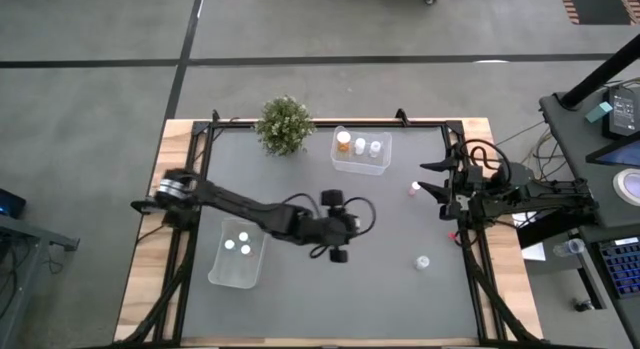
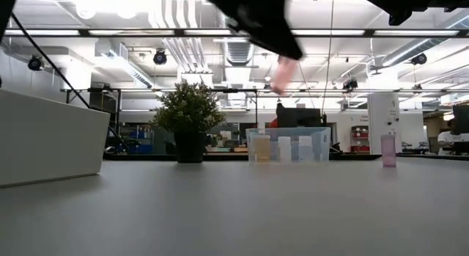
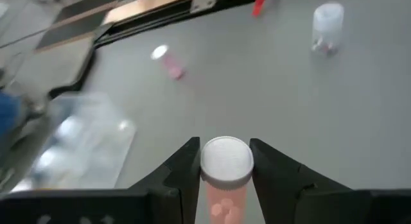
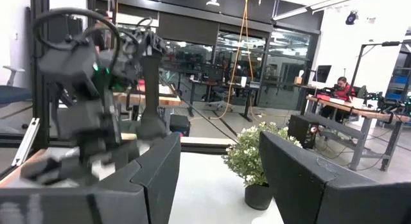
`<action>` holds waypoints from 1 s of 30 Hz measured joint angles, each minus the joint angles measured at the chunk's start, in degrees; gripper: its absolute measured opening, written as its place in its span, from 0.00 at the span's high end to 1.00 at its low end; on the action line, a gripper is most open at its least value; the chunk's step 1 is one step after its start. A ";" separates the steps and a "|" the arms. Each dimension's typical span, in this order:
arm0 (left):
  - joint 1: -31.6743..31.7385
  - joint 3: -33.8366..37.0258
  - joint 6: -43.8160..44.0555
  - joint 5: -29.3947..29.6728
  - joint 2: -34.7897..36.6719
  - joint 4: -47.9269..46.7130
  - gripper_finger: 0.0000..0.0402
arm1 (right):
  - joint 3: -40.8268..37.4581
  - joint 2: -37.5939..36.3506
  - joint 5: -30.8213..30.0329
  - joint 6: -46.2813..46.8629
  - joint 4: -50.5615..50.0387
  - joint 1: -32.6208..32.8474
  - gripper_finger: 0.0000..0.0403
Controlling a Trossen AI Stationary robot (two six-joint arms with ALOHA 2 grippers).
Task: Pick and place medicine bottles into bin by pill shape (circle, oval)
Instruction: Put the bottom pink tablet bottle into the gray bin
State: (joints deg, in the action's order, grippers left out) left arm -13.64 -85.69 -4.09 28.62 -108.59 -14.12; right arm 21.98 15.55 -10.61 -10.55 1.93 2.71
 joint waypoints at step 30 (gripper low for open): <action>-33.10 28.40 36.56 -4.53 46.28 -32.65 0.74 | -0.04 1.51 0.00 4.79 -1.02 0.01 0.49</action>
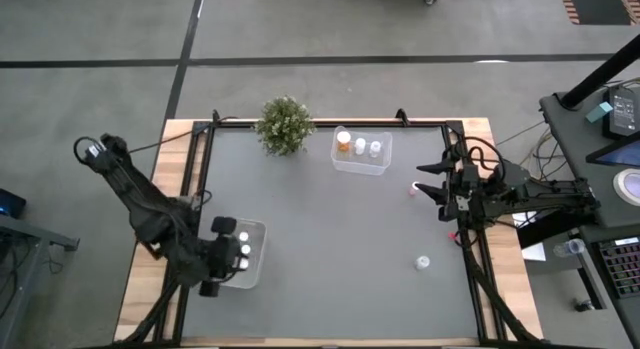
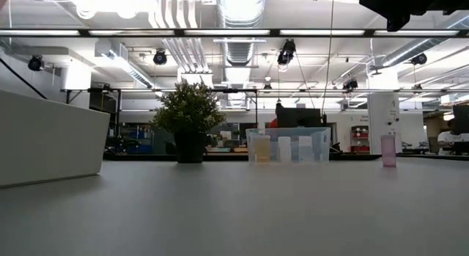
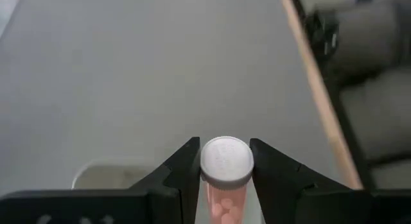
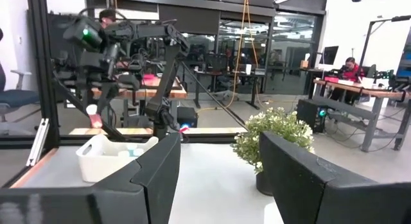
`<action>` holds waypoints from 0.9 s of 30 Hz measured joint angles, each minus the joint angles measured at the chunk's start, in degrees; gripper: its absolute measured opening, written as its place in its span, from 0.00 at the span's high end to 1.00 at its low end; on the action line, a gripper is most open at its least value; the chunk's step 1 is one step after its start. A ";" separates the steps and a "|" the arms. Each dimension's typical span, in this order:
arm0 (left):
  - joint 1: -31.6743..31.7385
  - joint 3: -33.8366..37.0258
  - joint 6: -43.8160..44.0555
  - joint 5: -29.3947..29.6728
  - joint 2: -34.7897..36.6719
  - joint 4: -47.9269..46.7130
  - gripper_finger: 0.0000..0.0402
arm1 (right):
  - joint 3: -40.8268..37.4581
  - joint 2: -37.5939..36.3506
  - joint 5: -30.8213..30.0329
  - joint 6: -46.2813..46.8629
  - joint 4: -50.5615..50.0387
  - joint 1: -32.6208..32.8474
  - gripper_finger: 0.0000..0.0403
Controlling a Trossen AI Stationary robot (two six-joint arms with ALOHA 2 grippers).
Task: Pick and place medicine bottles into bin by pill shape (circle, oval)
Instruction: Put the bottom pink tablet bottle into the gray bin
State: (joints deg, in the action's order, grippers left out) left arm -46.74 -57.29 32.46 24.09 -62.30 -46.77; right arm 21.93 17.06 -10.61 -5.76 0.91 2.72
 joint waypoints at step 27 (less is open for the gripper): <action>-5.45 26.04 4.62 9.53 -1.01 21.83 0.74 | 0.00 1.88 -0.02 2.93 1.56 0.00 0.49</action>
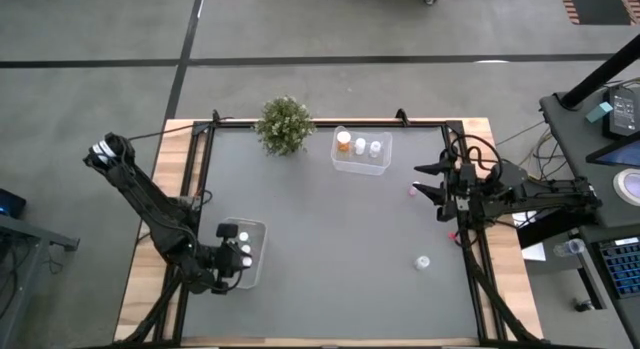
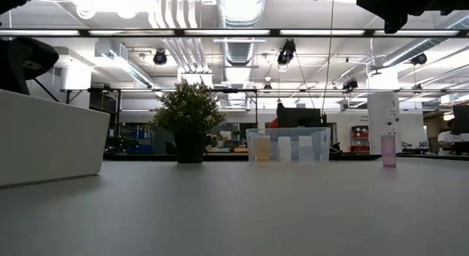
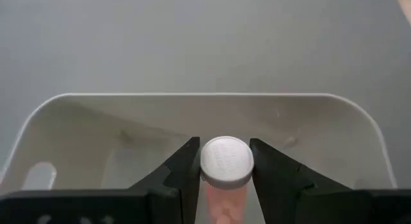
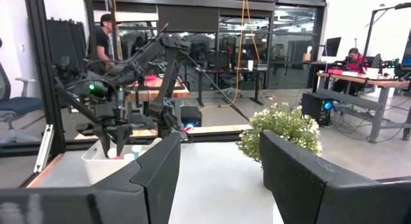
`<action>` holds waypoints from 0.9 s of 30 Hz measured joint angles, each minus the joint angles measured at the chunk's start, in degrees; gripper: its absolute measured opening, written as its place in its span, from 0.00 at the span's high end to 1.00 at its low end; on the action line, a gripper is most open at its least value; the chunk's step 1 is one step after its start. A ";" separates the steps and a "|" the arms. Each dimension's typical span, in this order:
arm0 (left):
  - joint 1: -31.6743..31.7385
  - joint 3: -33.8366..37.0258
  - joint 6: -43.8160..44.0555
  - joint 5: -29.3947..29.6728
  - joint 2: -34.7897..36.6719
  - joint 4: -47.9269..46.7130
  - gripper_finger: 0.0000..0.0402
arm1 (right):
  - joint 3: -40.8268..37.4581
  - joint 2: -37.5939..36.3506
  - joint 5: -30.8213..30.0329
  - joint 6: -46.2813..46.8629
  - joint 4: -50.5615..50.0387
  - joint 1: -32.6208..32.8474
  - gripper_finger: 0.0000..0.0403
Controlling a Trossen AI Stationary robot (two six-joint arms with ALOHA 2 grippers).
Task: Pick and place medicine bottles into bin by pill shape (circle, oval)
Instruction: Put the bottom pink tablet bottle into the gray bin
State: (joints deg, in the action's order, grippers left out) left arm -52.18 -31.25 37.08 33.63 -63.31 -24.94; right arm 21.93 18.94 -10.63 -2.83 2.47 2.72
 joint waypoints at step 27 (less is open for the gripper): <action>-0.98 6.60 0.35 1.84 -0.63 8.47 0.74 | 0.04 -0.02 -0.07 3.38 2.96 0.00 0.49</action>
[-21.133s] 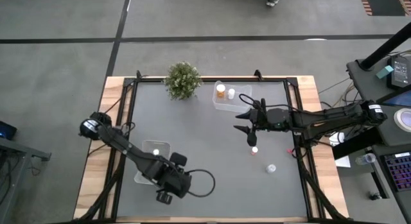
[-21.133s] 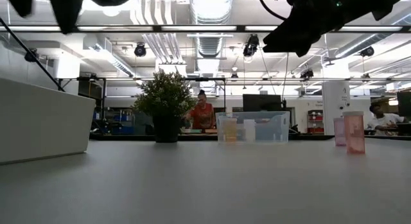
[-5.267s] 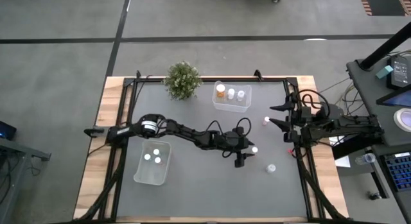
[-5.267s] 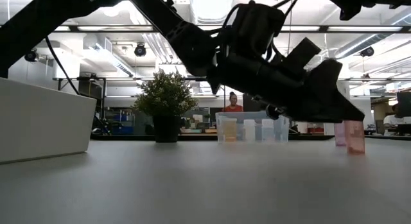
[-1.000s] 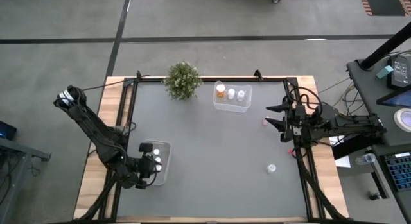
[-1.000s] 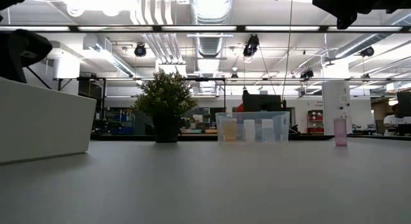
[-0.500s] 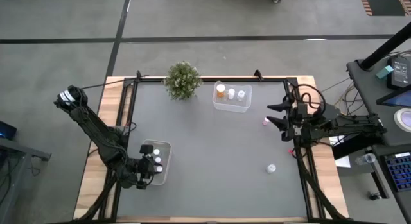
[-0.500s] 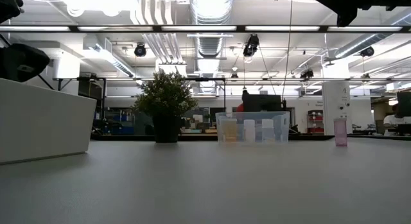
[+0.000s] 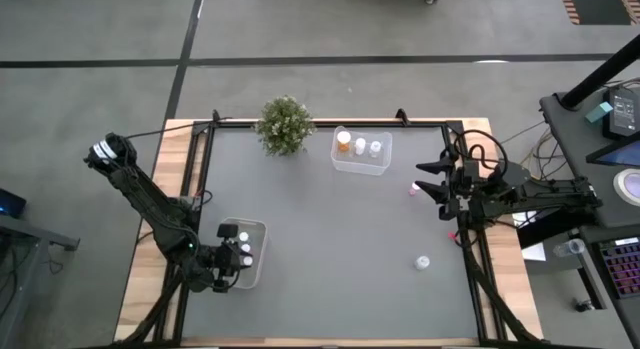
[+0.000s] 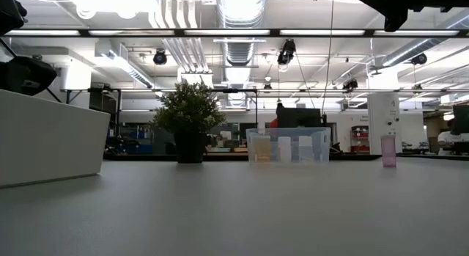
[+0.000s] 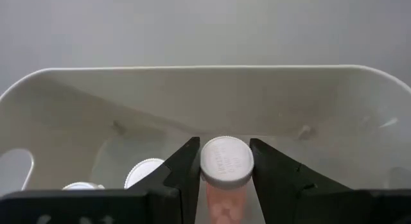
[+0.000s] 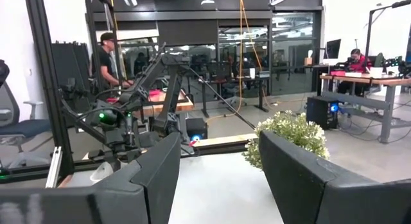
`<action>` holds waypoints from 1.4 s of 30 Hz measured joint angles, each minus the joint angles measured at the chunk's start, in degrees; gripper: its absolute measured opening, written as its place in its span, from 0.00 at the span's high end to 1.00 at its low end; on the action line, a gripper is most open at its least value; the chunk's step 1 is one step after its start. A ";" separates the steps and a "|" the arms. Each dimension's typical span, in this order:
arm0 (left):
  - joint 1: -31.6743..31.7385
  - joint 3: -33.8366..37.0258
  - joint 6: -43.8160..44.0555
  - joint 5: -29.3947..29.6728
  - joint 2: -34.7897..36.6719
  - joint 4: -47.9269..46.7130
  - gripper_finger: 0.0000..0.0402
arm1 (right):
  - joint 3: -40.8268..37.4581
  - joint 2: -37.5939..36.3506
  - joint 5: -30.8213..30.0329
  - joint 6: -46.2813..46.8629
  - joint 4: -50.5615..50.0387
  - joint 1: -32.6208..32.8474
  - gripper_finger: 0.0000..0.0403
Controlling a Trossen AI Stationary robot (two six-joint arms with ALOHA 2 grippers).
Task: Pick and place medicine bottles into bin by pill shape (circle, oval)
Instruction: Put the bottom pink tablet bottle into the gray bin
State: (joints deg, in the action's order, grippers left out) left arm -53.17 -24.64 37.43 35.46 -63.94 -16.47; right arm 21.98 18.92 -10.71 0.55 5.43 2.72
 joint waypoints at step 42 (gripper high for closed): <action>2.64 -12.84 18.84 -11.56 0.36 -11.16 0.52 | 0.20 -0.02 -0.07 1.33 0.00 0.00 0.49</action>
State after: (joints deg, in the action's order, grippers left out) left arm -50.53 -37.48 56.27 23.90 -63.58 -27.63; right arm 22.17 18.90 -10.77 1.88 5.43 2.72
